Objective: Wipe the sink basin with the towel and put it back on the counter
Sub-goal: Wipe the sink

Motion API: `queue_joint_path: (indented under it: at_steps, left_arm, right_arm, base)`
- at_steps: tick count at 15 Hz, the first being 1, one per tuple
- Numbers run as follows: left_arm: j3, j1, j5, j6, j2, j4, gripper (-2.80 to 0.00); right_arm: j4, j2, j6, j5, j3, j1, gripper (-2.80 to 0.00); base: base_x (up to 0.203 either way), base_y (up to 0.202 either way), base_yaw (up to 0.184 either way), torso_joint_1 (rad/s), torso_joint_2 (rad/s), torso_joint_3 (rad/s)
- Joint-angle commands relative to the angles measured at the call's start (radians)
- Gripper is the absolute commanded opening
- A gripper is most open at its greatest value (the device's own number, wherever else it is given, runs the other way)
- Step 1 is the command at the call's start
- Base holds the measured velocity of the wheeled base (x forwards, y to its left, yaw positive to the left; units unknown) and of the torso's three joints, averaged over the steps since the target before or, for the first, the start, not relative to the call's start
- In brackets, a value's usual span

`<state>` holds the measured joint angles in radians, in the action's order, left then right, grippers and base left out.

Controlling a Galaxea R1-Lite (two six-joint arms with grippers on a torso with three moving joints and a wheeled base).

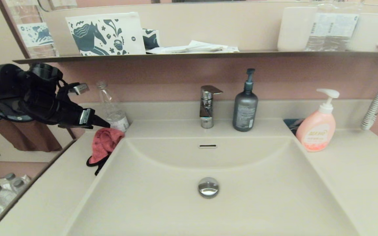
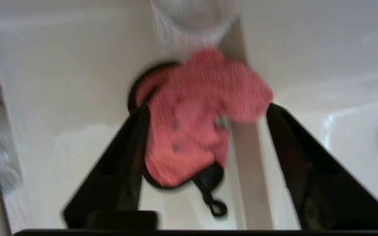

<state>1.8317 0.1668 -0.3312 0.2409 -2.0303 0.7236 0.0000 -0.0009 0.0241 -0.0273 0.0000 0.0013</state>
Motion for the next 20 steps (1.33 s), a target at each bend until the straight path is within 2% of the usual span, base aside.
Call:
queue_joint_path:
  at_steps: [1, 2, 3, 4, 7, 11, 14, 17, 19, 20]
  left_arm:
    - [-0.037, 0.003, -0.002, -0.001, 0.058, 0.043, 0.00]
    - [-0.062, 0.005, -0.003, -0.002, 0.083, 0.061, 0.00]
    - [-0.102, 0.006, -0.004, -0.002, 0.108, 0.069, -1.52]
    - [-0.144, 0.007, -0.004, -0.001, 0.134, 0.070, -2.80]
    - [-0.197, 0.007, -0.015, -0.004, 0.180, 0.070, -2.80]
    - [-0.347, -0.016, -0.116, -0.030, 0.330, 0.069, -2.80]
    - [-0.456, -0.071, -0.150, -0.081, 0.480, 0.068, -2.80]
    - [-0.545, -0.166, -0.155, -0.161, 0.646, 0.068, -2.80]
    - [-0.601, -0.291, -0.155, -0.228, 0.739, 0.068, -2.80]
    - [-0.620, -0.361, -0.154, -0.280, 0.786, 0.068, -2.80]
  right_arm:
    - [0.000, 0.001, 0.000, 0.000, 0.000, 0.000, -2.80]
    - [0.000, 0.001, 0.000, 0.000, 0.000, 0.000, -2.80]
    - [0.000, 0.001, 0.000, 0.000, 0.000, 0.000, -2.80]
    - [0.000, 0.001, 0.000, 0.000, 0.000, 0.000, -2.80]
    - [0.000, 0.001, 0.000, 0.000, 0.000, 0.000, -2.80]
    - [0.000, 0.001, 0.000, 0.000, 0.000, 0.000, -2.80]
    - [0.000, 0.001, 0.000, 0.000, 0.000, 0.000, -2.80]
    - [0.000, 0.001, 0.000, 0.000, 0.000, 0.000, -2.80]
    - [0.000, 0.001, 0.000, 0.000, 0.000, 0.000, -2.80]
    - [0.000, 0.001, 0.000, 0.000, 0.000, 0.000, -2.80]
  base:
    - [0.000, 0.000, 0.000, 0.000, 0.00, 0.000]
    - [0.000, 0.000, 0.000, 0.000, 0.00, 0.000]
    - [0.000, 0.000, 0.000, 0.000, 0.00, 0.000]
    - [0.000, 0.000, 0.000, 0.000, 0.00, 0.000]
    - [0.000, 0.000, 0.000, 0.000, 0.00, 0.000]
    - [0.000, 0.000, 0.000, 0.000, 0.00, 0.000]
    - [0.000, 0.000, 0.000, 0.000, 0.00, 0.000]
    - [0.000, 0.000, 0.000, 0.000, 0.00, 0.000]
    - [0.000, 0.000, 0.000, 0.000, 0.00, 0.000]
    - [0.000, 0.000, 0.000, 0.000, 0.00, 0.000]
